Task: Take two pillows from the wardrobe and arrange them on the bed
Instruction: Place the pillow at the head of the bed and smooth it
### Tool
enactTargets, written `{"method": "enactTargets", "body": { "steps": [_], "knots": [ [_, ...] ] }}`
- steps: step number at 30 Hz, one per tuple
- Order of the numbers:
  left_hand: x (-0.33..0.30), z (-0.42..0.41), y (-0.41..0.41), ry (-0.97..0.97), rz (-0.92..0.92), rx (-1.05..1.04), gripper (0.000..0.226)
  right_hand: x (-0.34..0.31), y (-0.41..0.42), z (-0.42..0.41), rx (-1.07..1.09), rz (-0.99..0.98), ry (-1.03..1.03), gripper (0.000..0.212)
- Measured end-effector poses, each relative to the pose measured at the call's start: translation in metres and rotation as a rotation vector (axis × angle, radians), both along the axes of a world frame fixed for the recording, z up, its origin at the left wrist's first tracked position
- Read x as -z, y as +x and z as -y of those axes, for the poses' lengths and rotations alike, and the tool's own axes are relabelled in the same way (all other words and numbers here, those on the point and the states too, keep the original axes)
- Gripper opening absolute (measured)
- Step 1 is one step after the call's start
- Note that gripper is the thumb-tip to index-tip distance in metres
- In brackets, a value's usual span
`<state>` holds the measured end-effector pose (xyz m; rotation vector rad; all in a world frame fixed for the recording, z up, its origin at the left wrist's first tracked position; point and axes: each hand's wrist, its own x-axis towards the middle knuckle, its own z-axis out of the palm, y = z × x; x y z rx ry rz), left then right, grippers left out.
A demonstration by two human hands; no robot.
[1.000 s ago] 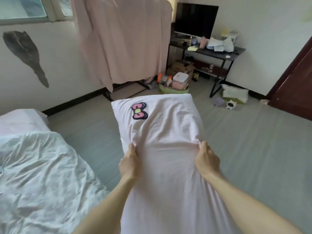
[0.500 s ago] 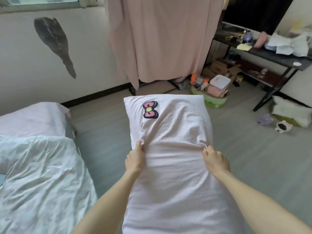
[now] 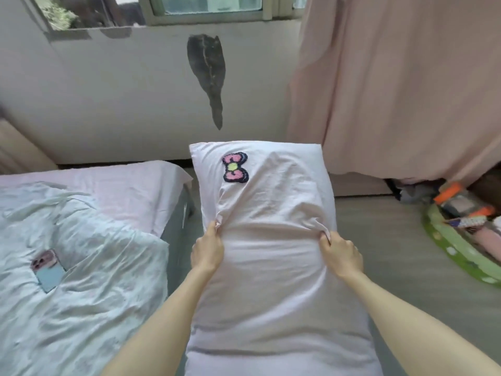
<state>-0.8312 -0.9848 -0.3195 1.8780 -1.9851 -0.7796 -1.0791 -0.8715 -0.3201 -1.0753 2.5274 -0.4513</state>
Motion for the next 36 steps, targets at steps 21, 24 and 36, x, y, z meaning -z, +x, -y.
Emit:
{"method": "enactTargets", "body": {
  "steps": [21, 24, 36],
  "knots": [
    [0.023, 0.485, -0.096, 0.134, -0.201, -0.185, 0.033, 0.009, -0.119, 0.526, -0.147, -0.1, 0.017, 0.036],
    [0.036, 0.546, -0.075, 0.145, -0.243, -0.292, 0.033, 0.012, -0.104, 0.615, -0.246, -0.102, 0.006, 0.038],
    [0.055, 0.748, 0.035, -0.1, -0.42, -1.042, 0.031, -0.014, 0.047, 0.988, -1.004, -0.175, -0.139, 0.034]
  ]
}}
